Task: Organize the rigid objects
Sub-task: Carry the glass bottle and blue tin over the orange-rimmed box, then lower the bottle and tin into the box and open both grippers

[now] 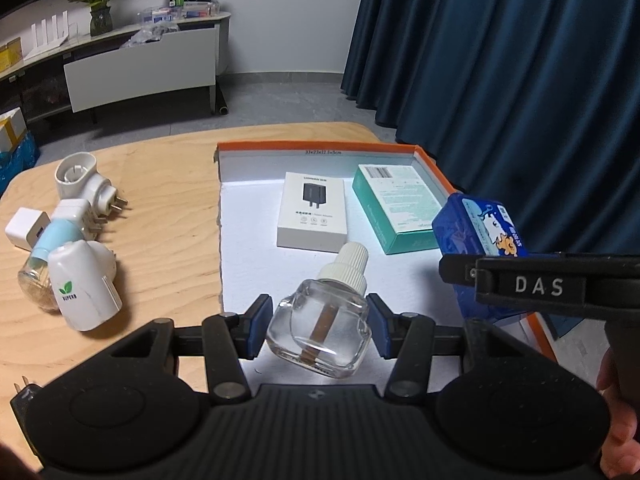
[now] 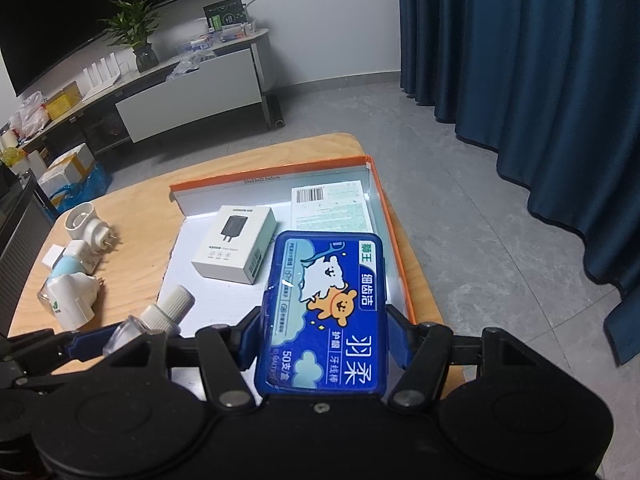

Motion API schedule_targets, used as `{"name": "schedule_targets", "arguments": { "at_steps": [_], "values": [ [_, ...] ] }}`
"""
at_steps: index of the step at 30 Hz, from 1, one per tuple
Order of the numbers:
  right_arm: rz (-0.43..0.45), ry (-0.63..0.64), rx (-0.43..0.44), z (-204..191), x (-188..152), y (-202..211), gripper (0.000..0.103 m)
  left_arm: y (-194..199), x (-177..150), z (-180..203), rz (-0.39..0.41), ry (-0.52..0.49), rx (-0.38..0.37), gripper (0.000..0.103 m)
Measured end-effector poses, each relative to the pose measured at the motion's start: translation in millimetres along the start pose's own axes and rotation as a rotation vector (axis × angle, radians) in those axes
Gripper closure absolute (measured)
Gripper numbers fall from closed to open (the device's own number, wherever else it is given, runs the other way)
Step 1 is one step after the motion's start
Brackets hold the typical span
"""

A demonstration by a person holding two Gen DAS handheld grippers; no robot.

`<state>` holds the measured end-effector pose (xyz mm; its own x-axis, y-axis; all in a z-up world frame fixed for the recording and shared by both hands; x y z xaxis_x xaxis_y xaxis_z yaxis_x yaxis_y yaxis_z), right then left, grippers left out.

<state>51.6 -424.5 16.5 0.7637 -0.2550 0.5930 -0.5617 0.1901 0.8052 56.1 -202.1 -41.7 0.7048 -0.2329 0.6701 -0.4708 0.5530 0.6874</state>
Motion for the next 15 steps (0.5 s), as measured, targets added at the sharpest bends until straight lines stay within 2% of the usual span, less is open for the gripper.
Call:
{"name": "schedule_targets", "arguments": {
  "at_steps": [7, 12, 14, 15],
  "values": [
    [0.033, -0.047, -0.014, 14.0, 5.6, 5.7, 0.027, -10.2, 2.3, 2.4, -0.014, -0.001, -0.004, 0.052],
    [0.055, -0.072, -0.027, 23.4, 9.9, 13.4, 0.027, -19.0, 3.8, 11.0, -0.029, -0.006, -0.041, 0.052],
    [0.056, -0.087, -0.028, 25.5, 10.7, 15.4, 0.027, -21.6, 4.3, 16.0, -0.038, -0.002, -0.093, 0.048],
    [0.059, -0.089, -0.027, 25.9, 11.0, 16.7, 0.027, -21.0, 4.0, 18.3, -0.038, -0.008, -0.101, 0.036]
  ]
}}
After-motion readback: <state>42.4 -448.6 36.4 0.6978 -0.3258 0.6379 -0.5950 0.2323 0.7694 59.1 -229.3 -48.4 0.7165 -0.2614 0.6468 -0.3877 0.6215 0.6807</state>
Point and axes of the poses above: each gripper's, at about its wrist camera, not at the fingertips, and y roughly against the way its jaws point, z to its right, x to its top, the point moved 4 cm from there along -y, roughly the way its jaws point, and after that the axes turned 12 degrees about -x, right-handed, at the moved point
